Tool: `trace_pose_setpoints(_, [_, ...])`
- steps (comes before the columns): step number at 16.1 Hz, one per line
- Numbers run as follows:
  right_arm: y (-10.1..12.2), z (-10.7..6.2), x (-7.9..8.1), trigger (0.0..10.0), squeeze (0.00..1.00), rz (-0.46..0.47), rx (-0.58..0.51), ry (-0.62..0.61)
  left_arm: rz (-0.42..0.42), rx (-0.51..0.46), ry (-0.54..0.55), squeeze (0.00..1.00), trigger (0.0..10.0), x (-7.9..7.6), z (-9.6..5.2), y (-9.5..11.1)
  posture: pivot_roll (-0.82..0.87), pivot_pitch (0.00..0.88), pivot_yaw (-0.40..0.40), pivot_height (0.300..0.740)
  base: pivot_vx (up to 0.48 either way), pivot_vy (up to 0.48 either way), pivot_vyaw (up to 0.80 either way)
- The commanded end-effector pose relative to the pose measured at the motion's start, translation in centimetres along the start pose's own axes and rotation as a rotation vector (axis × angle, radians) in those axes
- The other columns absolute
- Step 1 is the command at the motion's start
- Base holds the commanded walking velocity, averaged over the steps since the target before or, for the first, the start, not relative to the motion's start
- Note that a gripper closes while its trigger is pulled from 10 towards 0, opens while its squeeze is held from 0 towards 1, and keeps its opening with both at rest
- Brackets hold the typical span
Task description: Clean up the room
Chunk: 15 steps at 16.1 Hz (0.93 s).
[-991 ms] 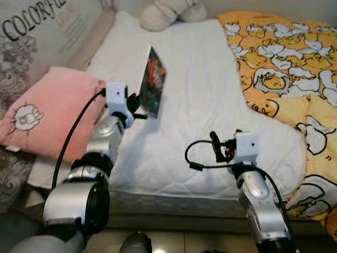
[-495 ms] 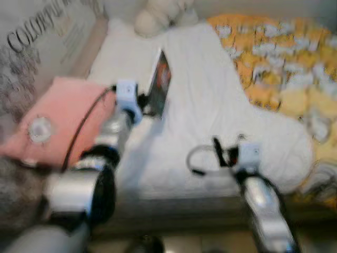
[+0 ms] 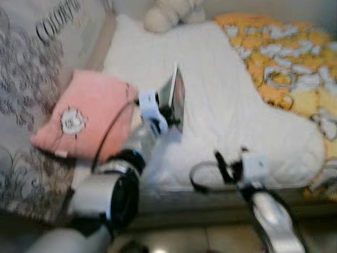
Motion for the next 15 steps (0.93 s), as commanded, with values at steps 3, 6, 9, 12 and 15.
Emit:
trace_pose_setpoints(3, [0.2,-1.9,-0.4,10.0,0.00,-0.027,0.036,0.031,-0.228,0.045,0.138,0.00,0.0,1.5,-0.4,-2.6,-0.23,0.082,-0.094,0.740,0.000,0.000,0.00])
trace_pose_setpoints(6, [1.0,-3.0,0.1,10.0,0.00,-0.032,0.046,0.059,-0.180,-0.042,0.288,0.00,0.0,6.2,-1.6,-0.5,-0.26,0.095,-0.108,0.740,0.000,0.000,0.00])
trace_pose_setpoints(9, [0.6,-3.3,0.3,10.0,0.00,-0.026,0.070,0.068,0.174,-0.086,0.339,0.00,0.0,8.4,-2.3,3.5,-0.24,0.102,-0.113,0.740,0.000,0.000,0.00])
trace_pose_setpoints(12, [0.5,-3.4,0.6,10.0,0.00,-0.021,0.090,0.076,0.270,-0.060,0.407,0.00,0.0,11.0,-3.5,4.5,-0.22,0.102,-0.111,0.740,0.000,0.000,0.00])
trace_pose_setpoints(15, [0.3,-3.4,0.8,10.0,0.00,-0.018,0.099,0.086,0.324,-0.034,0.459,0.00,0.0,12.9,-4.5,5.0,-0.21,0.103,-0.110,0.740,0.000,0.000,0.00])
Point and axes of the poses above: a point about 5 cm out from each wrist's last joint towards the gripper, its own z axis pointing out of the wrist towards the gripper, its own y axis along the axis of the wrist's last joint, x = y × z, the point moved 4 cm from there along z, pointing out of the wrist towards the gripper, and after that the axes turned 6 degrees about -z, right-handed, at the moved point
